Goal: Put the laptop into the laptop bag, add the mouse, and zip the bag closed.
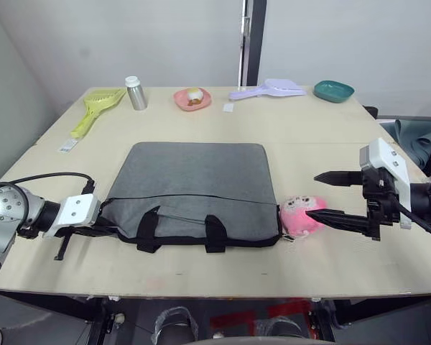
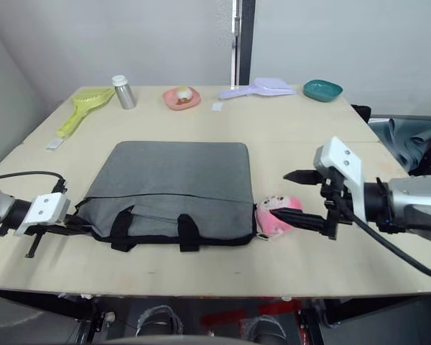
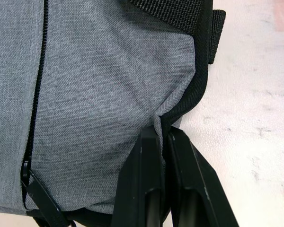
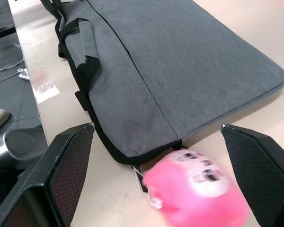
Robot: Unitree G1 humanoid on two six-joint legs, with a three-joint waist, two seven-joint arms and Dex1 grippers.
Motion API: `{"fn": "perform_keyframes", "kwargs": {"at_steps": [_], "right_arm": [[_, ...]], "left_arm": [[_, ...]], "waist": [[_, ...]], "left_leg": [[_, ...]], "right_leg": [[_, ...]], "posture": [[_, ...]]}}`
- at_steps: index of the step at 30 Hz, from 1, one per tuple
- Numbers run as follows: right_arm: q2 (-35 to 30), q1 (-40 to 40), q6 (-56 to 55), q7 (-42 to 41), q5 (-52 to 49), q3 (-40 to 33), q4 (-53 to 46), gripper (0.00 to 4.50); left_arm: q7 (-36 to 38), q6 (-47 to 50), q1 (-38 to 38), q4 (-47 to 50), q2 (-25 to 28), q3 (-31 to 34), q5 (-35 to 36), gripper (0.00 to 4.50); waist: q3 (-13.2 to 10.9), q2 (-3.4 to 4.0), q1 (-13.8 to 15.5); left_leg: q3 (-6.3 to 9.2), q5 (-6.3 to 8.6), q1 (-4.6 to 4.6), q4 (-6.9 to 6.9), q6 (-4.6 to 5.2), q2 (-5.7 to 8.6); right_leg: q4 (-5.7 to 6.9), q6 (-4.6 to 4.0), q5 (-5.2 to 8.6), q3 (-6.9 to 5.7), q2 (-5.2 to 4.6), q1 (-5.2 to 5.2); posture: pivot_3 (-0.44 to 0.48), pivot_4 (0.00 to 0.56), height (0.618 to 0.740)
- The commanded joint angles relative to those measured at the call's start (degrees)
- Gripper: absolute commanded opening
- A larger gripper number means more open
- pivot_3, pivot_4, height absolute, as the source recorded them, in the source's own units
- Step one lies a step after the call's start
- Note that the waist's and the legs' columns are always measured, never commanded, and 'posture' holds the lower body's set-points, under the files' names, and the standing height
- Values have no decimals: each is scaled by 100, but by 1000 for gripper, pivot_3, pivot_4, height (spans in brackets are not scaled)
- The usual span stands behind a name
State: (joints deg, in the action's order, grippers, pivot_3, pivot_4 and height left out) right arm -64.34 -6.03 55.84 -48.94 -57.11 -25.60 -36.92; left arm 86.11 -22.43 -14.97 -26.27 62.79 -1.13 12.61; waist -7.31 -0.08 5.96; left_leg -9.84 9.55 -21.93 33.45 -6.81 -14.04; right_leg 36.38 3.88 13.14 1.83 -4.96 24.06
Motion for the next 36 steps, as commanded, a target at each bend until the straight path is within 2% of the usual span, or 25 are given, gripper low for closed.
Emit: {"fn": "perform_keyframes", "kwargs": {"at_steps": [1,3,7,10,15,18,21,25,29,31,35,36], "right_arm": [[-72,-128,-159,-55,100,39,54,4500],[-87,-139,-170,-84,129,60,73,4500],[-88,-210,-181,-139,134,86,145,4500],[-89,-228,-179,-169,158,106,175,4500],[-118,-258,-215,-236,226,134,290,4500],[-119,-263,-241,-261,297,141,337,4500],[-112,-237,-208,-230,314,26,318,4500],[-35,-102,8,-65,-4,-377,62,4500],[94,266,332,339,-448,-999,-413,4500],[189,587,558,626,-764,-1450,-718,4500],[347,1199,800,1079,-1190,-2045,-1155,4500],[383,1357,824,1187,-1268,-2167,-1231,4500]], "left_arm": [[-139,593,-137,-4,165,115,-106,740],[-68,944,-171,145,196,141,-12,1386],[-141,961,-272,-74,437,165,-316,2763],[35,1348,-406,-176,690,188,-313,2763],[601,2804,-718,303,1234,179,13,2763],[638,3623,-1394,748,1243,131,414,2763],[398,4274,-2307,1165,523,95,843,2763],[12,4162,-2600,1874,-571,45,1152,2763],[-212,3772,-2688,2346,-1784,-518,1005,2763],[-68,3281,-2610,2278,-2352,-975,770,2763],[-15,2410,-2586,1614,-3133,-1606,267,2763],[-50,2146,-2616,1381,-3341,-1741,114,2524]], "waist": [[0,0,3],[0,0,8],[-1,-2,7],[-5,-8,-3],[-9,-14,9],[-12,-19,58],[-13,-19,131],[-11,-15,143],[-20,-30,121],[-22,-33,166],[-23,-35,192],[-24,-36,192]], "left_leg": [[0,0,1,2,0,0],[3,0,4,6,-1,0],[6,4,2,22,-6,0],[9,5,2,26,-8,-3],[8,5,-1,27,-9,-2],[11,6,-2,26,-10,-1],[15,7,0,36,-12,1],[6,5,-4,48,-8,18],[15,-10,-16,52,17,8],[18,-22,-18,52,35,9],[19,-23,-18,52,39,8],[19,-23,-16,51,39,8]], "right_leg": [[5,-1,1,0,0,0],[21,-6,4,0,0,2],[33,-8,5,1,-1,1],[36,-8,5,1,2,2],[35,-8,5,0,1,3],[35,-10,6,-3,-1,2],[45,-12,6,-5,-5,-3],[60,-14,7,0,-26,-3],[61,-17,8,-6,-16,1],[60,-19,9,-9,-17,-1],[57,-18,9,-9,-16,0],[58,-18,10,-8,-16,-2]], "posture": [[0,150,740],[0,150,740],[0,150,740],[0,150,740],[0,150,740],[0,150,740],[0,150,740],[0,150,740],[0,150,740],[0,150,740],[0,150,740],[0,150,740]]}}
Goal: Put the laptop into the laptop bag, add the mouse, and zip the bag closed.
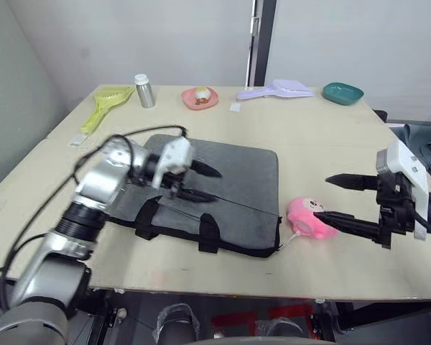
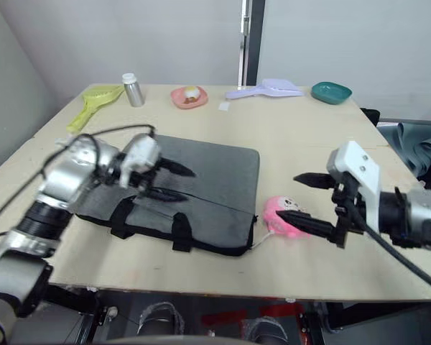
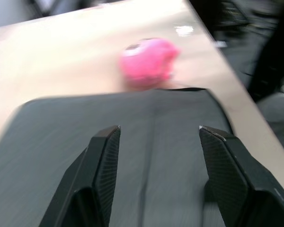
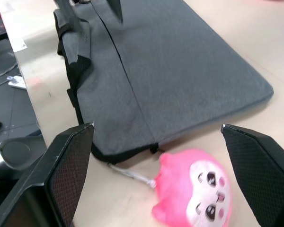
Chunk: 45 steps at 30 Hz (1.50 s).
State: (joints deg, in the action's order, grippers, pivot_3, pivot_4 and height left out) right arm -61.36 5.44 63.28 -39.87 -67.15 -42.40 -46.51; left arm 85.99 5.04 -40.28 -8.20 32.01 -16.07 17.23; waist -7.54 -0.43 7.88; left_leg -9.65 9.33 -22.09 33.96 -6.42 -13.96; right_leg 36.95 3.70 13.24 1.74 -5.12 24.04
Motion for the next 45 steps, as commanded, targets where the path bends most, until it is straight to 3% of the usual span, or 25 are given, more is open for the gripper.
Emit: {"fn": "perform_keyframes", "kwargs": {"at_steps": [1,7,8,12,20,26,33,36,45], "right_arm": [[112,344,93,366,-327,-593,-333,4500],[168,1002,68,742,-776,-1224,-563,4500],[168,1095,52,791,-838,-1290,-583,4500],[135,1340,-49,994,-926,-1266,-634,4500],[-171,165,-141,1889,211,1204,430,4500],[-127,-1117,-123,1643,1094,2779,1620,4500],[-29,-1587,-6,1066,1698,3730,2192,4500],[56,-1624,-3,804,1870,4062,2240,3739],[85,-1625,-131,455,2400,4094,2321,631]], "left_arm": [[-30,-737,-116,-601,-425,-368,-448,2223],[-217,-1486,-288,-1618,-1016,-738,-1083,110],[-261,-1520,-325,-1770,-1073,-771,-1165,19],[-395,-1474,-401,-2035,-1283,-869,-1392,19],[-332,-1652,-315,-2065,-1233,-1194,-1874,19],[-363,-2029,-275,-2213,-1014,-1272,-2072,19],[-359,-2272,-223,-2289,-894,-1294,-2109,19],[-376,-2301,-175,-2268,-864,-1324,-2132,0],[-366,-2029,6,-2170,-834,-1365,-2075,0]], "waist": [[-1,-1,3],[-1,-1,17],[0,-1,24],[1,1,58],[15,5,36],[26,16,-29],[32,23,-93],[45,24,-128],[80,30,-174]], "left_leg": [[0,0,2,2,-1,-1],[0,18,5,6,-28,2],[0,18,4,6,-28,2],[3,22,7,6,-34,4],[10,24,23,6,-43,20],[19,21,17,2,-48,24],[29,21,18,-1,-47,23],[29,21,22,-1,-47,23],[29,22,30,-1,-46,23]], "right_leg": [[1,1,-1,1,0,0],[1,7,-3,4,-3,-3],[1,8,-3,4,-4,-3],[1,10,-3,3,-6,-7],[-4,26,-10,3,-18,-41],[-17,29,-12,-6,-20,-47],[-22,28,-12,-14,-19,-57],[-21,27,-13,-14,-19,-60],[-25,26,-13,-13,-21,-70]], "posture": [[0,150,740],[0,150,740],[0,150,740],[0,150,740],[0,150,740],[0,150,740],[0,150,740],[0,150,740],[0,150,740]]}}
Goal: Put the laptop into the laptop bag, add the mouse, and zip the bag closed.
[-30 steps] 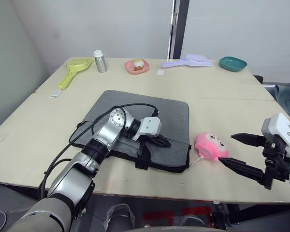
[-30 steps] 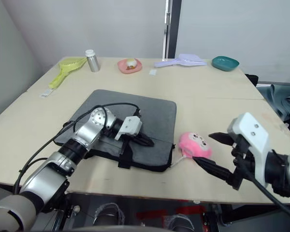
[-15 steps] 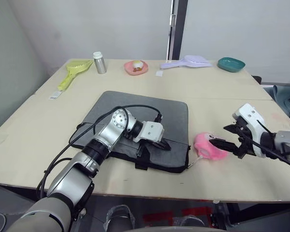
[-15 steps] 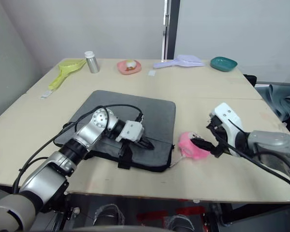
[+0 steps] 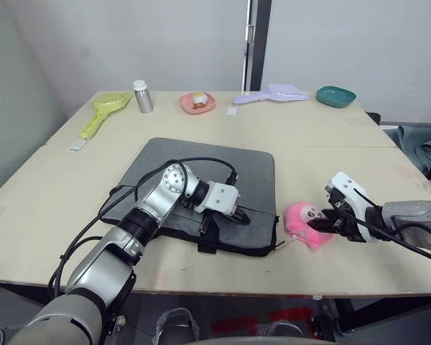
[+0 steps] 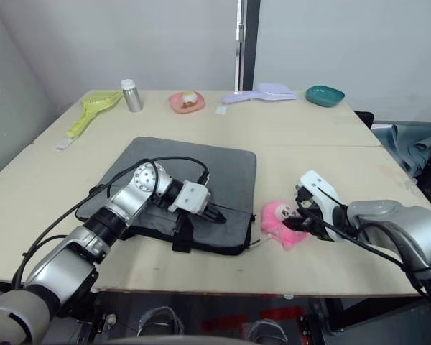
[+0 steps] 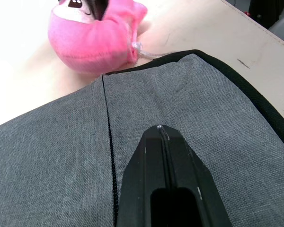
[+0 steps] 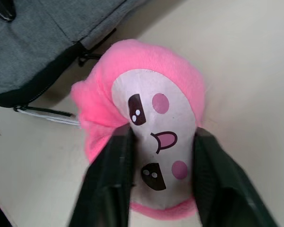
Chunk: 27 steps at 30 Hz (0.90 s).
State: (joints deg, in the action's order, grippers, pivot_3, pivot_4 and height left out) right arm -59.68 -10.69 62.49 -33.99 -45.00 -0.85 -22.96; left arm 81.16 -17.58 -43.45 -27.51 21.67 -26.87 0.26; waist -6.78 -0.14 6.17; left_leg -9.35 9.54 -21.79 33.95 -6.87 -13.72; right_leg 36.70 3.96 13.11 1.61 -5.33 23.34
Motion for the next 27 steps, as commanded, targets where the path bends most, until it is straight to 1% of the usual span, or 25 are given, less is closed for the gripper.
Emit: {"fn": "perform_keyframes", "kwargs": {"at_steps": [1,2,7,11,14,18,21,24,27], "right_arm": [[-151,-27,-86,-173,293,-53,-24,257],[-175,-85,-68,-169,374,-63,42,11],[-351,-495,-191,-307,814,-160,448,11],[-552,-827,-409,-592,1098,-186,742,11],[-571,-1028,-504,-710,1193,-199,856,11],[-277,-1356,-629,-691,1412,183,922,11],[162,-1776,-687,-442,1691,434,1177,11],[789,-2344,-666,-73,2067,722,1623,11],[1061,-2553,-628,20,2305,843,1815,11]], "left_arm": [[126,243,343,-200,218,-290,-376,0],[127,256,353,-167,227,-291,-375,0],[142,240,381,-27,263,-329,-445,0],[144,17,394,32,321,-432,-572,0],[141,-118,403,17,354,-487,-614,0],[133,-170,391,-28,347,-505,-604,0],[139,-245,370,-77,337,-515,-595,0],[144,-278,350,-85,314,-543,-596,0],[136,-303,345,-82,304,-558,-601,0]], "waist": [[7,2,-6],[9,2,-13],[9,3,-44],[10,5,-48],[10,6,-42],[10,6,-47],[10,6,-58],[13,10,-89],[14,12,-73]], "left_leg": [[0,0,0,0,0,0],[0,0,0,0,0,0],[-2,0,0,-5,0,0],[-4,0,-1,-13,0,0],[-5,0,-4,-23,1,0],[-8,0,-7,-29,5,0],[-8,0,-5,-31,5,0],[-13,-1,-2,-31,4,0],[-13,-1,-5,-32,2,0]], "right_leg": [[-2,0,0,0,0,-1],[-3,0,0,0,0,-1],[-9,0,0,0,0,-1],[-19,0,0,-1,1,0],[-33,-1,0,-4,1,0],[-44,-4,-2,-5,1,0],[-44,-5,-3,-6,1,0],[-42,-8,-5,-3,2,1],[-42,-10,-6,-4,2,4]], "posture": [[0,150,740],[0,150,740],[0,150,740],[0,150,740],[0,150,740],[0,150,740],[0,150,740],[0,150,740],[0,150,740]]}}
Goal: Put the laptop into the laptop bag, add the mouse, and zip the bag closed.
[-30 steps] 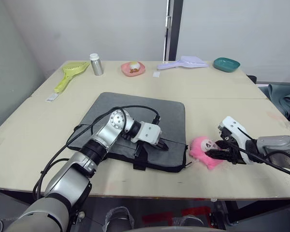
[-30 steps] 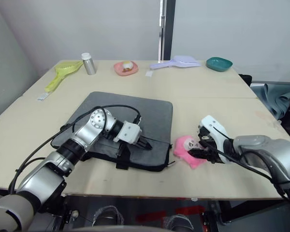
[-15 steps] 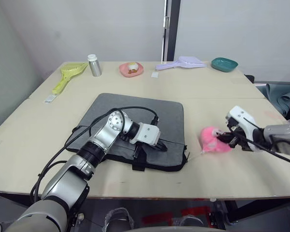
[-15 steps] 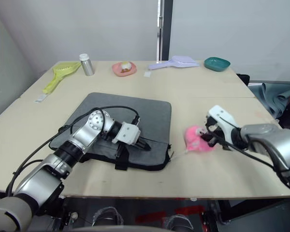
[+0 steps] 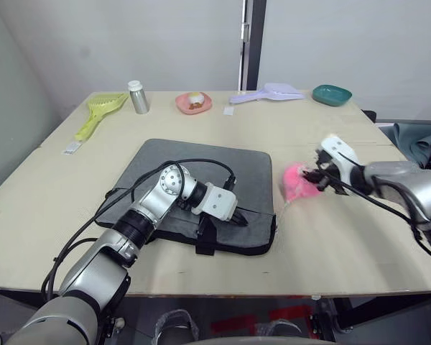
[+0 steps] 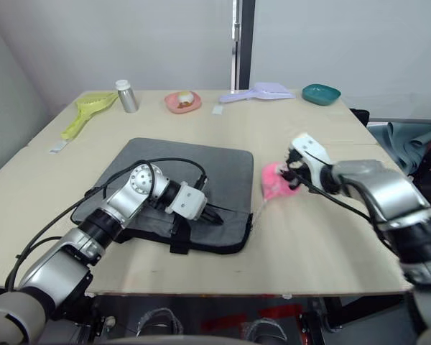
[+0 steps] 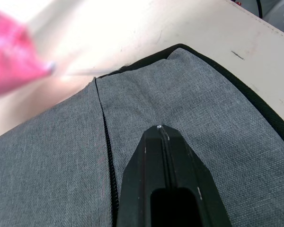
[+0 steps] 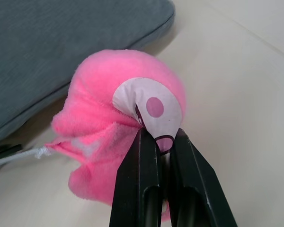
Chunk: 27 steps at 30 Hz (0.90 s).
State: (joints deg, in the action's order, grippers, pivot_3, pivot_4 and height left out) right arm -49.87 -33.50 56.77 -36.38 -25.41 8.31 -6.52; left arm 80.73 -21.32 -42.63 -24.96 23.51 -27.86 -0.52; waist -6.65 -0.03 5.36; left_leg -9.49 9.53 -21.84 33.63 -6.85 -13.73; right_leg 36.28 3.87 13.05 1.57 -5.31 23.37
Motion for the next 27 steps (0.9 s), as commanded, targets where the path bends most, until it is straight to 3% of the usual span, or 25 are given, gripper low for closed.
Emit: {"fn": "perform_keyframes", "kwargs": {"at_steps": [1,12,17,24,27], "right_arm": [[102,-285,-36,213,372,-41,159,11],[270,-530,-76,242,614,-287,792,11],[-15,45,529,-513,-82,-505,-19,1736],[-660,415,872,-1001,-362,-1082,38,4147],[-1218,641,634,-1358,-365,-1468,198,4147]], "left_arm": [[174,93,264,-302,115,-464,-524,0],[200,268,191,-158,98,-459,-494,0],[146,408,91,-202,98,-361,-430,0],[29,533,-115,-295,87,-76,-238,0],[-28,910,-239,-45,107,245,105,0]], "waist": [[0,0,17],[-1,1,14],[-1,0,51],[-3,1,56],[-9,-1,70]], "left_leg": [[0,0,0,-3,0,0],[-5,0,-2,-11,-1,1],[-6,0,-6,-25,0,0],[-10,0,4,-26,0,-3],[-11,-2,1,-25,2,-2]], "right_leg": [[-2,0,0,-1,0,-1],[-16,-5,-4,0,0,1],[-27,-5,-4,-3,2,4],[-22,-9,-7,2,4,3],[-23,-10,-9,2,3,3]], "posture": [[0,150,740],[0,150,740],[0,150,740],[0,150,740],[0,150,740]]}}
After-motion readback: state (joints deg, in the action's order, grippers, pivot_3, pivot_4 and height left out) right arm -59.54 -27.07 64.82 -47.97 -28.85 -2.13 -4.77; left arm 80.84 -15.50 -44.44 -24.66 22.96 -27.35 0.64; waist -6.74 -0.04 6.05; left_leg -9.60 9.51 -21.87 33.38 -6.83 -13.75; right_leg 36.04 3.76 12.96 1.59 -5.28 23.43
